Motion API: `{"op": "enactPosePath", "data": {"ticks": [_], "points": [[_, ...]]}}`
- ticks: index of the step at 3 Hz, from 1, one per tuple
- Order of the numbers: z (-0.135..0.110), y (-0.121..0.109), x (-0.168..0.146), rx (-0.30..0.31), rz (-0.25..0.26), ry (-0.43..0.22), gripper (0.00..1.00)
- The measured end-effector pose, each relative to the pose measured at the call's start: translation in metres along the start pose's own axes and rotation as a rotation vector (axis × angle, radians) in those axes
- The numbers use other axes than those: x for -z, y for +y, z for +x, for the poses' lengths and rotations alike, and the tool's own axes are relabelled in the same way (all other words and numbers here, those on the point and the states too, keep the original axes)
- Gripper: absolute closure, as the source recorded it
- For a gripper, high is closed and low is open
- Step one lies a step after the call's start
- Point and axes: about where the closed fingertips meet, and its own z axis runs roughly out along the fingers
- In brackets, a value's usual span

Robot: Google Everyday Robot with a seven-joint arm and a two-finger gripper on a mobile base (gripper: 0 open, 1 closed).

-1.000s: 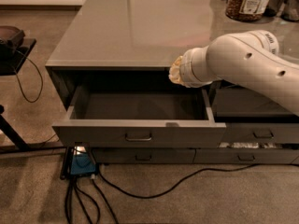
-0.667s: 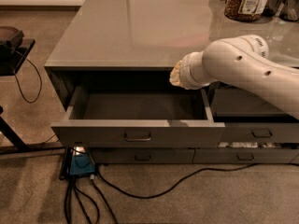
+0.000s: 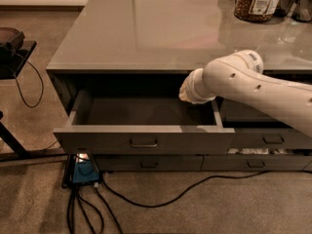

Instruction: Open top drawer

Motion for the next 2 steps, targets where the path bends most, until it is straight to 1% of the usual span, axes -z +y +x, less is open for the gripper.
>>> {"op": "enactPosePath", "data": {"ticks": [1, 2], "points": [[0.013, 0.009, -0.02, 0.008, -0.024, 0.036, 1.0], [0.025, 0.018, -0.038, 0.007, -0.05, 0.041, 1.0]]}}
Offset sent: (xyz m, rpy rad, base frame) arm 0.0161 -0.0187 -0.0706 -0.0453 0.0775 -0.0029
